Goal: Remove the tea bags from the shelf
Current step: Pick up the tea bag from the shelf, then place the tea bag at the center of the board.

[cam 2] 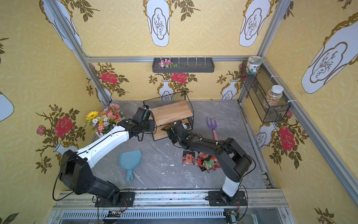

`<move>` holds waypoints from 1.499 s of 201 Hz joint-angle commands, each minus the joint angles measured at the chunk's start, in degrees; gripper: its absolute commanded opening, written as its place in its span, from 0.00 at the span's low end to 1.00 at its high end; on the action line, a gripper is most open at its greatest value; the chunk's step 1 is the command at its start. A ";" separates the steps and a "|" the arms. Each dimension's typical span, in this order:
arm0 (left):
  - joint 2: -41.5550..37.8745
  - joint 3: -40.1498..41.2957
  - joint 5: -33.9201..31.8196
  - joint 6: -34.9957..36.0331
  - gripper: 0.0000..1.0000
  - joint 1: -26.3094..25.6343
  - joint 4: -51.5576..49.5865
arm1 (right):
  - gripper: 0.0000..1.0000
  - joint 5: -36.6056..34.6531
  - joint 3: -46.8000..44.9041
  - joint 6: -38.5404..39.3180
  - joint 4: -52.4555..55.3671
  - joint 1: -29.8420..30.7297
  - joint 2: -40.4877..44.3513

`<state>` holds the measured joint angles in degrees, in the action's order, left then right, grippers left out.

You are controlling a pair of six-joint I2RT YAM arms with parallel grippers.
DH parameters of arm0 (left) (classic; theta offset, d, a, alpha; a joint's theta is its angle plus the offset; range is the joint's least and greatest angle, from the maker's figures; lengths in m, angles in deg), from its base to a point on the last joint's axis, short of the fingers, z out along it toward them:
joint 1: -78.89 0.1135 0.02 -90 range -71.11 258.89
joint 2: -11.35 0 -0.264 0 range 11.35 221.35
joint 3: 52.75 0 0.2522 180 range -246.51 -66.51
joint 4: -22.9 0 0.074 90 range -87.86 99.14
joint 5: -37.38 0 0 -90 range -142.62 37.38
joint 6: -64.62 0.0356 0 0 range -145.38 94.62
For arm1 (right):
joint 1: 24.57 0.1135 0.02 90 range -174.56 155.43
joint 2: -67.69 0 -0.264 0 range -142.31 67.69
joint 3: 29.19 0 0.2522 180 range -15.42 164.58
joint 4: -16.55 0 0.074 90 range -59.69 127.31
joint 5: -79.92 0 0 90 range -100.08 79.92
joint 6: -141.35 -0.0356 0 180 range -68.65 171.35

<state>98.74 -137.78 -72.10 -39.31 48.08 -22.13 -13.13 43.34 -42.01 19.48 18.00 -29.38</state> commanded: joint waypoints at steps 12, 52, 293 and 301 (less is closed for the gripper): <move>0.45 0.10 1.05 0.66 0.00 -0.04 -2.39 | 0.00 1.96 -1.71 4.53 7.32 -0.92 5.56; 0.76 -0.53 1.06 0.84 0.00 -0.04 -2.52 | 0.00 3.73 -6.62 6.94 13.43 -2.86 15.27; 0.60 -0.42 1.37 0.93 0.00 -0.04 -2.23 | 0.00 12.52 -25.93 8.36 38.43 -7.41 32.53; 0.56 -0.37 1.37 0.93 0.00 -0.04 -2.17 | 0.04 12.61 -25.87 8.47 38.58 -7.51 32.39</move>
<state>99.11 -138.35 -71.93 -39.12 48.10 -22.39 -0.98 17.22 -32.94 56.11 10.70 3.36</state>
